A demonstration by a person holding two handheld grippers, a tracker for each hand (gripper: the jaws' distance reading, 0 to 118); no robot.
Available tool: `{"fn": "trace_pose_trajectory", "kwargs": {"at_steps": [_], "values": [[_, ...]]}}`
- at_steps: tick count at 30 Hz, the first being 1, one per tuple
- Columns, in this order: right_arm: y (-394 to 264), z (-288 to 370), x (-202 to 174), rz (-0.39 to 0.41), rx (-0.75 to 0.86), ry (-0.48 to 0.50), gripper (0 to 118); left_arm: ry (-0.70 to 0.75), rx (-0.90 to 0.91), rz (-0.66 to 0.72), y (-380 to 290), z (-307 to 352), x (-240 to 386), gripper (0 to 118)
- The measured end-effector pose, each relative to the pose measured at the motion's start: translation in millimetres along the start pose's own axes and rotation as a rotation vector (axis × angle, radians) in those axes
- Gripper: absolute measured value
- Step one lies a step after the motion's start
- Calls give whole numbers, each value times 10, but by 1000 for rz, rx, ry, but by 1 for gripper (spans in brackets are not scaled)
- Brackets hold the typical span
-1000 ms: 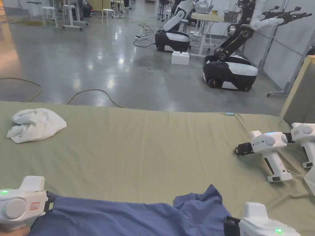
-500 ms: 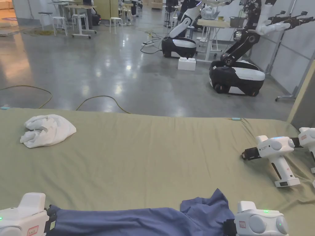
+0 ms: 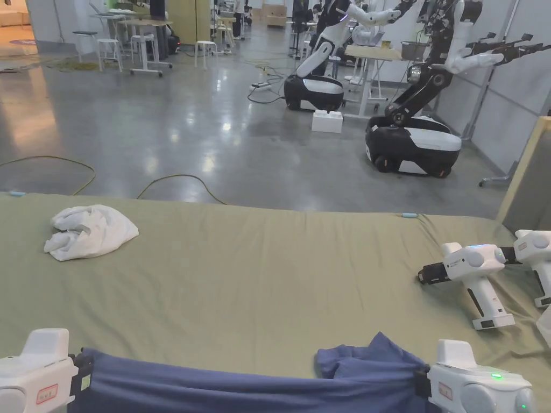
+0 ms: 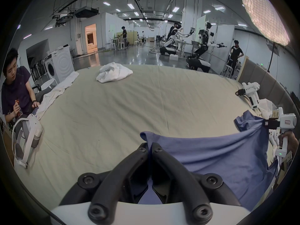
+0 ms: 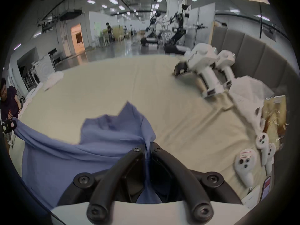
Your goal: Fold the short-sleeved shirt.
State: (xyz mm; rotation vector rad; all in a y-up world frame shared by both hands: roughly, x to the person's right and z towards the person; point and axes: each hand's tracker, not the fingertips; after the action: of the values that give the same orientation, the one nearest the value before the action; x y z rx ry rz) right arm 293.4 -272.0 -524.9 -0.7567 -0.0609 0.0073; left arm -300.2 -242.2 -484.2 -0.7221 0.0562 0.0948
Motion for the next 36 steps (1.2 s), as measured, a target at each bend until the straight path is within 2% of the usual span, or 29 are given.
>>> {"fn": "trace_pose_trajectory", "kwargs": {"at_steps": [3, 8, 17, 28, 36], "values": [[119, 457, 5, 12, 94, 5, 3, -1, 64, 16, 89, 263, -46, 0], [411, 1174, -66, 77, 235, 18, 3, 1, 157, 10, 342, 781, -78, 0], [1170, 2143, -174, 94, 443, 21, 2, 33, 310, -7, 1107, 1579, -165, 0], [2237, 2808, -417, 113, 611, -19, 3, 72, 449, -42, 2328, 2062, -163, 0], [3004, 3046, -534, 130, 695, -66, 3, 92, 540, -47, 3061, 2275, -165, 0]]}}
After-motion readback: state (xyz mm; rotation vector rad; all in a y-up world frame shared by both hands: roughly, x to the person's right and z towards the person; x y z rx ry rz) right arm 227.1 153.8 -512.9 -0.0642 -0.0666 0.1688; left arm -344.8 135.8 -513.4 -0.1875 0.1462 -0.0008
